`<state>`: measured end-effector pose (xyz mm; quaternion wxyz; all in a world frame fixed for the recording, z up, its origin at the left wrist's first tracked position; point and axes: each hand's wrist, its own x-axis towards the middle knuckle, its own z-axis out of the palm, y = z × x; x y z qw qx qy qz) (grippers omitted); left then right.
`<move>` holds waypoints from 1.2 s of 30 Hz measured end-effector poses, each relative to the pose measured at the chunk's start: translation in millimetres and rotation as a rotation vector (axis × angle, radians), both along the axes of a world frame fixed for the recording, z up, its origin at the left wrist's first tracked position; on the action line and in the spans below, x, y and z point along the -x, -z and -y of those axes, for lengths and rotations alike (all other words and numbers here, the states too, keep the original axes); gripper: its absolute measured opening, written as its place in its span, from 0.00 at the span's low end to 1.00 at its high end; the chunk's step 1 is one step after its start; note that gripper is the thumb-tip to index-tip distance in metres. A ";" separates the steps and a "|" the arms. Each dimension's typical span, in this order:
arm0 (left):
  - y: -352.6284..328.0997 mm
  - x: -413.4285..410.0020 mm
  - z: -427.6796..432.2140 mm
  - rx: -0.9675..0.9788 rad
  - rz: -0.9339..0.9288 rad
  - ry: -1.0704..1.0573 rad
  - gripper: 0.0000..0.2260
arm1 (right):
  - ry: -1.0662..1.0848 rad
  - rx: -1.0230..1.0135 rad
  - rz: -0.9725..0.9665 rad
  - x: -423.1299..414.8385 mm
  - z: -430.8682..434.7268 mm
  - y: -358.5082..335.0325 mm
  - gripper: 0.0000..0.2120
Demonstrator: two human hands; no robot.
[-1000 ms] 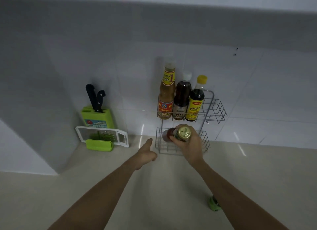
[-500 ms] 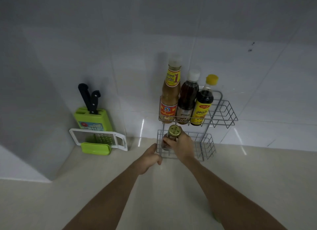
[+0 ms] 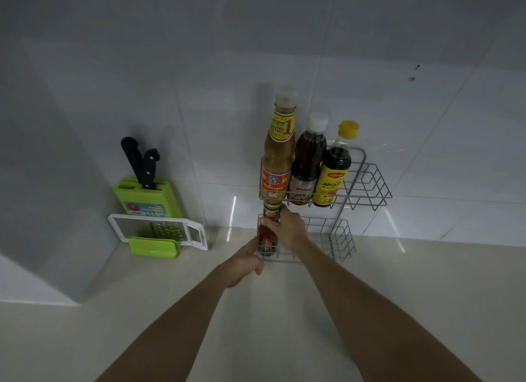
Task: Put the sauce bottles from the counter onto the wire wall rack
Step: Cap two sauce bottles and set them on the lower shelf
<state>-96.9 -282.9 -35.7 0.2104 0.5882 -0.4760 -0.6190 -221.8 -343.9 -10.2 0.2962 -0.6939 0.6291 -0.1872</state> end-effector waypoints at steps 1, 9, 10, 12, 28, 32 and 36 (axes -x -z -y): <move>0.6 0.1 -0.4 0.003 0.001 0.006 0.43 | 0.003 -0.018 0.004 -0.3 -0.7 -0.1 0.25; 4.1 -5.3 -26.5 0.023 0.123 -0.027 0.41 | -0.004 -0.065 0.102 18.4 -38.2 -1.8 0.21; 5.4 -7.8 -35.8 0.030 0.127 -0.044 0.41 | -0.010 -0.044 0.113 23.2 -47.6 -1.5 0.20; 7.4 -13.7 -59.6 0.063 0.114 -0.063 0.40 | -0.031 0.003 0.143 33.5 -69.0 -2.0 0.18; 40.6 -15.4 -294.5 0.253 0.155 0.296 0.36 | -0.515 0.100 0.198 70.1 -255.3 -44.6 0.06; 53.4 17.3 -321.2 0.305 0.125 0.046 0.24 | -0.599 0.043 0.189 67.1 -289.1 -50.0 0.12; 47.5 33.8 -327.4 0.343 0.120 -0.117 0.16 | -0.733 0.113 -0.013 66.0 -311.0 -43.5 0.17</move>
